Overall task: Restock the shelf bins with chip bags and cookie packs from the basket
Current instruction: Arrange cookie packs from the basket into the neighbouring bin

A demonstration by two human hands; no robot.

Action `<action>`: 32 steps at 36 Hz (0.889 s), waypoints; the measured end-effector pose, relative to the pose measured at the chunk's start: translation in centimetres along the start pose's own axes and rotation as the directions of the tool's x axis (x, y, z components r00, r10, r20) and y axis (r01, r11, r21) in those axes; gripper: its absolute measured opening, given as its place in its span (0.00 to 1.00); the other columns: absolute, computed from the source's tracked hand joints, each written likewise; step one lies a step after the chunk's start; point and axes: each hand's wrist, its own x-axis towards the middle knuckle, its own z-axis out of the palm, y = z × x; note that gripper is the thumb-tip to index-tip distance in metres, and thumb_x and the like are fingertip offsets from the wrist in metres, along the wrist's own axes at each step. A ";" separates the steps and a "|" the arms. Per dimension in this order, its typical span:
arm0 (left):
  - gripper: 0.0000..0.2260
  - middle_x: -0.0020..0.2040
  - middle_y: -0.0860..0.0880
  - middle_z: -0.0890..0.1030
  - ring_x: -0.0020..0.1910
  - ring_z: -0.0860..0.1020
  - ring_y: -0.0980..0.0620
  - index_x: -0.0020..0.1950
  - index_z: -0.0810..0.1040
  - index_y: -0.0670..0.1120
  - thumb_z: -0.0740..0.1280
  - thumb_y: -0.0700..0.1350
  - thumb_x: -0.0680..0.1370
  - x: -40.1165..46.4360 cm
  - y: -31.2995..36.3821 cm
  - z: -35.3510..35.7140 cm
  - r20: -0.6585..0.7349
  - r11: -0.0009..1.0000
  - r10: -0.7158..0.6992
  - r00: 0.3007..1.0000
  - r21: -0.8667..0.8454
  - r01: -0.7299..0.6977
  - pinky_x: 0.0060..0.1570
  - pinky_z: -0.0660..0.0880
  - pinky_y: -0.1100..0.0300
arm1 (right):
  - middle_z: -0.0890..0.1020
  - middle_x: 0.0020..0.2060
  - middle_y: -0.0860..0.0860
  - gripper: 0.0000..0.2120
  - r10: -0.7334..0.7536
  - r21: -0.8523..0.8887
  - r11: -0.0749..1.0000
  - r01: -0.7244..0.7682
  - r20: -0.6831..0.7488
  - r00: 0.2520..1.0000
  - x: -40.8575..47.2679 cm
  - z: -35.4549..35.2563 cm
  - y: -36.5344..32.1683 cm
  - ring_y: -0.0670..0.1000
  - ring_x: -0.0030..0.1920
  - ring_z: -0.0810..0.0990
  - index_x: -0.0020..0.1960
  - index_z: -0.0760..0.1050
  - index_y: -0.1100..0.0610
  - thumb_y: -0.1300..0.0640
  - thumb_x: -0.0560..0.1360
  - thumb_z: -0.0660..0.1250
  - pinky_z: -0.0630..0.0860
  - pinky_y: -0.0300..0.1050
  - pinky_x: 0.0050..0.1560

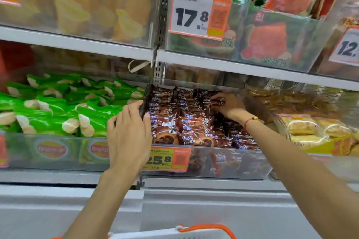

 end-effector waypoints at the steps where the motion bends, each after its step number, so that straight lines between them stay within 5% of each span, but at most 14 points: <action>1: 0.17 0.58 0.49 0.76 0.58 0.74 0.49 0.66 0.69 0.46 0.52 0.51 0.81 0.0 0.0 0.0 0.000 1.000 0.001 1.000 -0.002 -0.001 0.61 0.61 0.53 | 0.78 0.63 0.50 0.14 -0.020 -0.093 0.996 0.018 -0.023 1.000 0.0 -0.1 0.0 0.54 0.62 0.76 0.59 0.79 0.50 0.55 0.73 0.72 0.70 0.46 0.63; 7: 0.17 0.59 0.49 0.76 0.59 0.74 0.49 0.66 0.69 0.46 0.53 0.51 0.81 -0.2 0.0 -0.1 0.016 1.000 0.006 1.000 -0.004 -0.006 0.61 0.60 0.54 | 0.79 0.61 0.50 0.18 -0.138 -0.262 0.956 0.129 -0.016 0.990 0.0 0.0 -0.5 0.54 0.61 0.78 0.63 0.76 0.47 0.59 0.75 0.70 0.74 0.48 0.59; 22: 0.15 0.59 0.50 0.76 0.57 0.74 0.49 0.62 0.70 0.45 0.53 0.51 0.82 -0.1 -0.2 0.0 0.003 1.000 0.023 1.000 -0.011 -0.023 0.60 0.61 0.54 | 0.80 0.61 0.49 0.15 -0.238 -0.192 0.956 0.224 -0.059 0.969 1.1 1.0 -0.4 0.53 0.57 0.79 0.59 0.79 0.49 0.59 0.74 0.71 0.68 0.39 0.48; 32: 0.15 0.58 0.49 0.76 0.57 0.74 0.48 0.61 0.70 0.45 0.53 0.51 0.82 -0.1 -0.1 0.0 -0.002 1.000 0.026 1.000 -0.015 -0.026 0.60 0.61 0.53 | 0.79 0.61 0.49 0.16 -0.213 -0.248 0.945 0.214 0.032 0.977 1.4 1.3 0.2 0.53 0.62 0.76 0.60 0.76 0.50 0.61 0.74 0.69 0.72 0.48 0.61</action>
